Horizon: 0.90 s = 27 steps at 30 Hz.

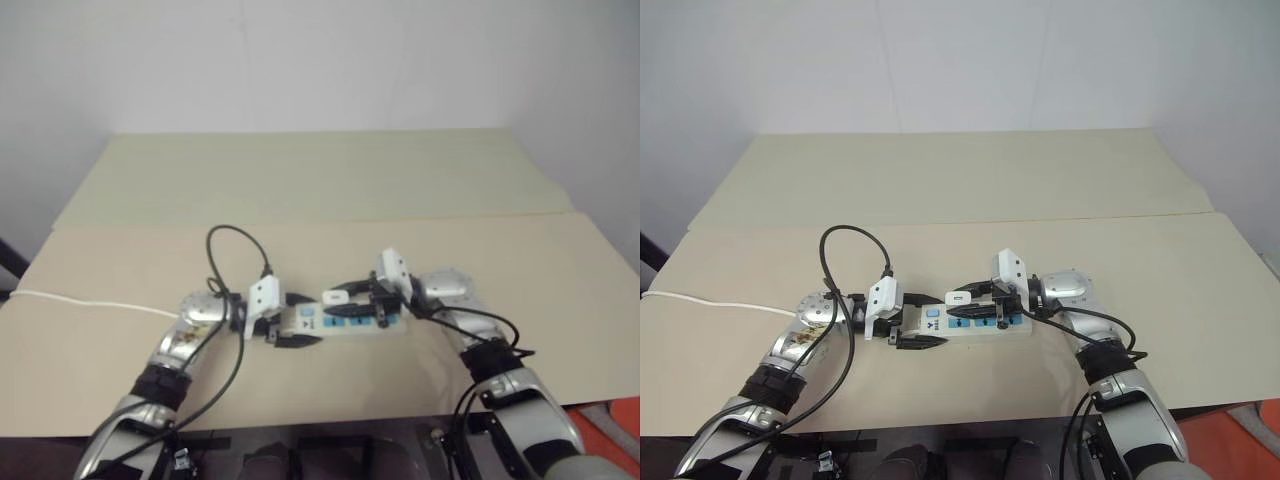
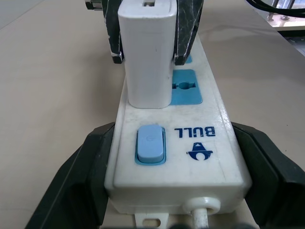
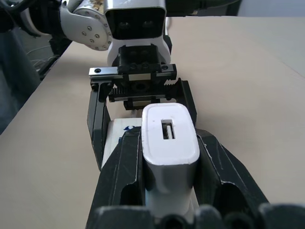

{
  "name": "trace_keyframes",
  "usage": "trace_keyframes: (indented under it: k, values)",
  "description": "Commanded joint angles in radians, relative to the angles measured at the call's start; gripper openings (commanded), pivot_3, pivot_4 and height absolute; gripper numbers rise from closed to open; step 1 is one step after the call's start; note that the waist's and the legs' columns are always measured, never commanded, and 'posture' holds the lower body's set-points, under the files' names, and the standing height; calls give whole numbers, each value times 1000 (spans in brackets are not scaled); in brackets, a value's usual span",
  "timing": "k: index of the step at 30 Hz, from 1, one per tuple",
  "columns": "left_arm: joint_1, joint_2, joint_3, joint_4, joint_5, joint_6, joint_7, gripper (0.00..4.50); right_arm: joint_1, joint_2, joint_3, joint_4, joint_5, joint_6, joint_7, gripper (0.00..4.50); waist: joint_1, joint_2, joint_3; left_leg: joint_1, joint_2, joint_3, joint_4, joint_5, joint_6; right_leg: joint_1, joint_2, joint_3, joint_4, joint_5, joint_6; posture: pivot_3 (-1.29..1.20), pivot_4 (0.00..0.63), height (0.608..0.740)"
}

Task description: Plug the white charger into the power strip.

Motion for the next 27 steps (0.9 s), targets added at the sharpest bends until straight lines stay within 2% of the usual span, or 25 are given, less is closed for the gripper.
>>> trace_keyframes:
  k: [1, 10, 27]
  values:
    - [27, 56, 28, 4, 16, 1, -15, 3287, 36, -104, -25, 146, -80, -1, -1, 1110, 3, 0, 0, 0, 0, 0, 0, 0, 0, 0, 0, 0, 0, 0, 0, 0, 150, 740]
    - [7, 58, 20, 16, 15, 2, -10, 3287, -20, 26, 4, 60, -46, 85, -41, 1110, -5, 0, 0, 1, 1, 0, -1, 1, -1, -1, 0, 0, 1, 0, -1, 0, 150, 740]
    - [-2, 57, 21, 26, 16, -1, -11, 3287, 23, -4, -10, 53, -61, 76, -44, 1110, -9, 0, 0, 3, 1, 0, -2, 1, -2, 0, 0, 0, 0, 0, -1, 0, 150, 740]
